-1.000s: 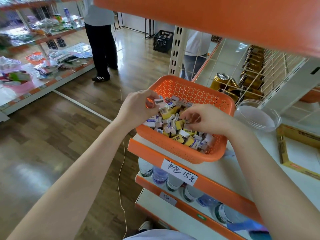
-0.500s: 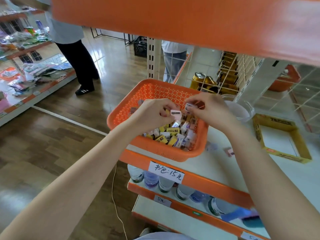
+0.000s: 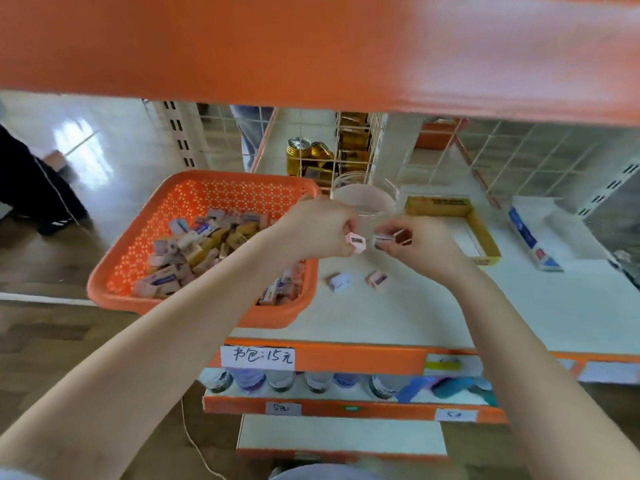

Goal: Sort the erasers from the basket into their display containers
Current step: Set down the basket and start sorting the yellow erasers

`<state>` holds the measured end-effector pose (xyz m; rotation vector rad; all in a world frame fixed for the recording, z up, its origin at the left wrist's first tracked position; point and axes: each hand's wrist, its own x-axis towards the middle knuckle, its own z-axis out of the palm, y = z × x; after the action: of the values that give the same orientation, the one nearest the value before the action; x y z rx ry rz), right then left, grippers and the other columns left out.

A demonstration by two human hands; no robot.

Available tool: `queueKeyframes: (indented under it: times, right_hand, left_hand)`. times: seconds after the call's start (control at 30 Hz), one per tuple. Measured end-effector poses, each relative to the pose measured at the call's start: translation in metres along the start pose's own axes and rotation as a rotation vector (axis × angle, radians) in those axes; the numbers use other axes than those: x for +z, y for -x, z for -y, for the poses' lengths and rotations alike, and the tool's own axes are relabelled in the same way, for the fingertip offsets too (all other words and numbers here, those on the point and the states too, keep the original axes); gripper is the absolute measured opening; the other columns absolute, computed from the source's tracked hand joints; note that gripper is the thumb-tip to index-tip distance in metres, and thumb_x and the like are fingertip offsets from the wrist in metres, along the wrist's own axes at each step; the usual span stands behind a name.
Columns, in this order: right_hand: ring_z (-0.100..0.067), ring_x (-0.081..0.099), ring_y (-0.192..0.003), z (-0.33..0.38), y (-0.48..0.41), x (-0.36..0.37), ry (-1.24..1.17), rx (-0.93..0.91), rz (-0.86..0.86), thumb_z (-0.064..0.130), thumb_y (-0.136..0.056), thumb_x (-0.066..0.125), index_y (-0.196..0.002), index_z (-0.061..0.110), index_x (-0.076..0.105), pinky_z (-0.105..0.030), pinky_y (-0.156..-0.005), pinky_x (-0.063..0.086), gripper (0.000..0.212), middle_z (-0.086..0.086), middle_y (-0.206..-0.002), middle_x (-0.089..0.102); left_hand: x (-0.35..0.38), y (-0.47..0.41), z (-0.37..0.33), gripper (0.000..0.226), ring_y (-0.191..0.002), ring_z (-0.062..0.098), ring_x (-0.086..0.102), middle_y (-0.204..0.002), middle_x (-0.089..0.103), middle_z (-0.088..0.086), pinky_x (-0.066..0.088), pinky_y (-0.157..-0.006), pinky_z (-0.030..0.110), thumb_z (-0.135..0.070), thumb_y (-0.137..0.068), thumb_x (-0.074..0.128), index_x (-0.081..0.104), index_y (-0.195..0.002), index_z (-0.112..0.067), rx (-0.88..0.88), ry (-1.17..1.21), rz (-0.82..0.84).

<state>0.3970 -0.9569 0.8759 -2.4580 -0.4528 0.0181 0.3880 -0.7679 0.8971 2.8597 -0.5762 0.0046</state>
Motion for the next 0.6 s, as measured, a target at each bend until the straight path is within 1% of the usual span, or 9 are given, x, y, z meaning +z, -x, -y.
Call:
queueKeyframes:
  times: [0.07, 0.1, 0.27, 0.33, 0.37, 0.4, 0.47, 0.53, 0.6]
  right_hand:
    - [-0.008, 0.059, -0.074, -0.008, 0.004, 0.007, -0.009, 0.034, 0.048, 0.012, -0.085, 0.065, -0.098, 0.022, 0.069, -0.001, -0.061, 0.038, 0.017, 0.005, -0.089, 0.065]
    - [-0.008, 0.06, -0.074, -0.011, 0.005, 0.01, -0.013, 0.055, 0.07, 0.011, -0.085, 0.063, -0.101, 0.02, 0.069, -0.003, -0.061, 0.04, 0.019, 0.005, -0.09, 0.066]
    - [0.0, 0.056, -0.07, -0.021, 0.006, 0.011, -0.005, 0.071, 0.107, 0.004, -0.084, 0.059, -0.103, 0.017, 0.07, 0.0, -0.063, 0.038, 0.026, 0.005, -0.091, 0.067]
    - [0.004, 0.055, -0.068, -0.018, 0.003, 0.006, -0.002, 0.039, 0.078, 0.004, -0.085, 0.058, -0.101, 0.018, 0.07, -0.001, -0.063, 0.038, 0.025, 0.007, -0.089, 0.066]
    - [0.005, 0.055, -0.068, -0.016, 0.001, 0.004, -0.005, 0.021, 0.058, 0.005, -0.085, 0.058, -0.099, 0.02, 0.07, -0.003, -0.063, 0.039, 0.024, 0.009, -0.088, 0.066]
    - [0.005, 0.056, -0.069, -0.011, -0.001, 0.001, -0.015, 0.004, 0.037, 0.006, -0.086, 0.058, -0.096, 0.024, 0.069, -0.006, -0.062, 0.039, 0.023, 0.012, -0.086, 0.066]
    - [0.005, 0.058, -0.071, 0.0, -0.004, -0.005, -0.045, -0.032, -0.007, 0.009, -0.087, 0.059, -0.094, 0.028, 0.067, -0.006, -0.062, 0.04, 0.022, 0.021, -0.081, 0.062]
    - [0.01, 0.059, -0.07, 0.013, -0.008, -0.008, -0.068, -0.083, -0.042, 0.01, -0.088, 0.059, -0.095, 0.026, 0.07, -0.002, -0.063, 0.041, 0.021, 0.027, -0.076, 0.059]
    - [0.017, 0.056, -0.069, 0.029, -0.013, -0.007, -0.09, -0.142, -0.044, 0.011, -0.089, 0.06, -0.098, 0.024, 0.07, 0.002, -0.064, 0.039, 0.019, 0.03, -0.077, 0.056]
  left_hand:
    - [0.005, -0.005, 0.001, 0.026, -0.102, 0.017, 0.057, -0.102, 0.065, -0.01, 0.038, -0.095, 0.035, -0.034, -0.08, 0.062, 0.064, -0.104, -0.027, 0.014, -0.083, 0.001]
    - [0.007, -0.007, 0.002, 0.026, -0.103, 0.016, 0.057, -0.103, 0.066, -0.01, 0.037, -0.098, 0.036, -0.035, -0.08, 0.062, 0.065, -0.104, -0.028, 0.023, -0.115, 0.001]
    - [0.012, -0.012, 0.005, 0.03, -0.106, 0.009, 0.054, -0.104, 0.065, -0.014, 0.028, -0.094, 0.031, -0.041, -0.082, 0.065, 0.064, -0.109, -0.029, 0.082, -0.179, 0.045]
    - [0.011, -0.011, 0.005, 0.033, -0.107, 0.009, 0.054, -0.107, 0.065, -0.015, 0.03, -0.098, 0.032, -0.042, -0.082, 0.064, 0.064, -0.112, -0.028, 0.082, -0.148, 0.044]
    - [0.008, -0.01, 0.007, 0.033, -0.106, 0.01, 0.056, -0.108, 0.066, -0.014, 0.035, -0.099, 0.032, -0.041, -0.083, 0.063, 0.065, -0.112, -0.027, 0.072, -0.102, 0.027]
    - [0.004, -0.009, 0.009, 0.032, -0.104, 0.012, 0.058, -0.108, 0.066, -0.012, 0.041, -0.097, 0.032, -0.038, -0.084, 0.061, 0.066, -0.113, -0.024, 0.049, -0.029, 0.004]
    - [-0.008, -0.004, 0.014, 0.029, -0.093, 0.01, 0.059, -0.108, 0.066, -0.009, 0.048, -0.083, 0.026, -0.033, -0.086, 0.06, 0.065, -0.113, -0.022, -0.024, 0.13, -0.041]
    - [-0.021, 0.005, 0.022, 0.026, -0.085, 0.002, 0.057, -0.104, 0.062, -0.013, 0.047, -0.072, 0.015, -0.029, -0.088, 0.061, 0.063, -0.114, -0.025, -0.099, 0.238, -0.104]
    - [-0.033, 0.018, 0.036, 0.022, -0.084, -0.003, 0.056, -0.096, 0.059, -0.019, 0.044, -0.069, 0.008, -0.027, -0.088, 0.064, 0.061, -0.109, -0.031, -0.187, 0.307, -0.168]
